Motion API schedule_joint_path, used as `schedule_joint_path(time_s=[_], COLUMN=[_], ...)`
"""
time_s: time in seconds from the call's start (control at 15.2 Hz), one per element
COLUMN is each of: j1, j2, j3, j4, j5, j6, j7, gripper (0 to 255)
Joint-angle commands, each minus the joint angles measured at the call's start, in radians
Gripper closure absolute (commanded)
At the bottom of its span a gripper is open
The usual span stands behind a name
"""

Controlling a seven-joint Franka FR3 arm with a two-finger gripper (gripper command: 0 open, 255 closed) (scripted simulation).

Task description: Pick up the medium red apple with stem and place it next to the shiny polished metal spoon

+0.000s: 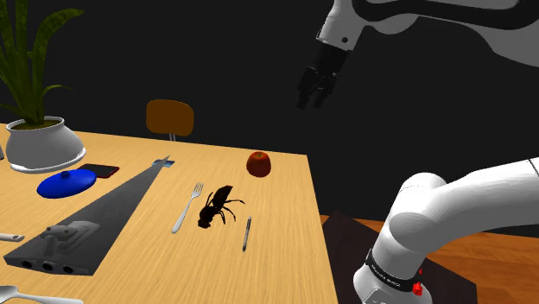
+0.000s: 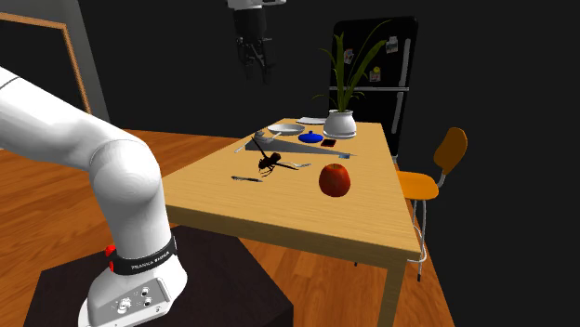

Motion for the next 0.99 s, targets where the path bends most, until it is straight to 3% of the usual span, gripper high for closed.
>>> schedule_joint_path(time_s=[0.0,0.92], j1=[0.000,-0.024], j2=[0.000,0.446], j3=[0.000,-0.015], j4=[0.000,0.043], j5=[0.000,-0.066], j6=[0.000,0.310], j7=[0.000,-0.052], gripper=[0,0])
